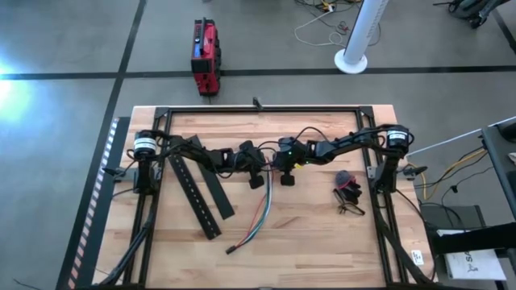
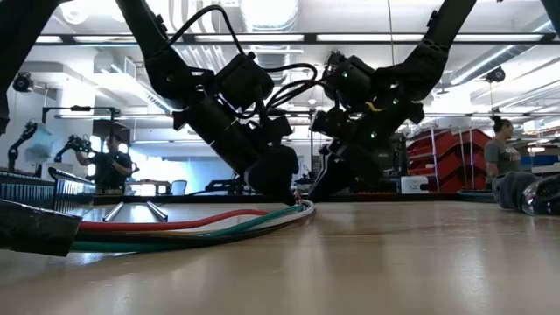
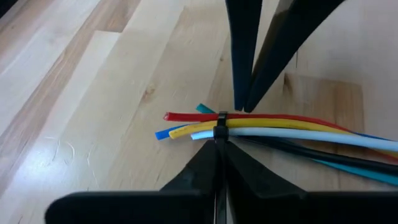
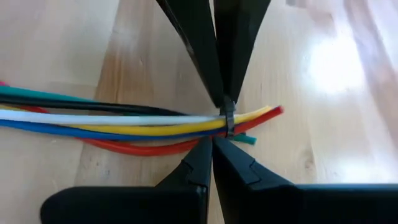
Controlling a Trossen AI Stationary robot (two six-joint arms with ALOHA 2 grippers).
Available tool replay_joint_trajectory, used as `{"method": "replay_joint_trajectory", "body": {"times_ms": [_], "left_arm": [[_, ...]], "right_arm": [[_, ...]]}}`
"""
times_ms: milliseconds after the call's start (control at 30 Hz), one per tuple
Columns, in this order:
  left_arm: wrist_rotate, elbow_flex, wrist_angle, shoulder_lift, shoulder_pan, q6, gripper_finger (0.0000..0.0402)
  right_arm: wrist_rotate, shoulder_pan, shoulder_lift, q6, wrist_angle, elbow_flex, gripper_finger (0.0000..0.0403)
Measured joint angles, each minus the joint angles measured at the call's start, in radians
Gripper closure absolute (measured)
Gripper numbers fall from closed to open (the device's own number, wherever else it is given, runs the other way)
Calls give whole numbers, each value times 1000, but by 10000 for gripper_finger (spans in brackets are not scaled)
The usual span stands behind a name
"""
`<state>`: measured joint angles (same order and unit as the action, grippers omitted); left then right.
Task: Ziptie cables
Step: Wrap the cable wires with the black zip tie
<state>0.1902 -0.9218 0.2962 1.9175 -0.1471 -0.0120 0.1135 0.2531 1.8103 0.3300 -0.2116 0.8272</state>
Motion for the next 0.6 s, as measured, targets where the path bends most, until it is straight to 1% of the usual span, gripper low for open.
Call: {"method": "replay_joint_trajectory", "body": {"times_ms": [267, 400, 500, 600], "left_arm": [[0, 0, 2, 0, 0, 0, 400], [0, 0, 6, 0, 0, 0, 400], [-1, 0, 6, 0, 0, 0, 401], [-18, 0, 1, 0, 0, -1, 401]], "right_arm": [[7, 2, -23, 37, -47, -1, 394], [62, 3, 7, 37, -121, -3, 377], [69, 5, 33, 39, -175, -4, 363], [70, 16, 58, 38, -193, -3, 351]]}}
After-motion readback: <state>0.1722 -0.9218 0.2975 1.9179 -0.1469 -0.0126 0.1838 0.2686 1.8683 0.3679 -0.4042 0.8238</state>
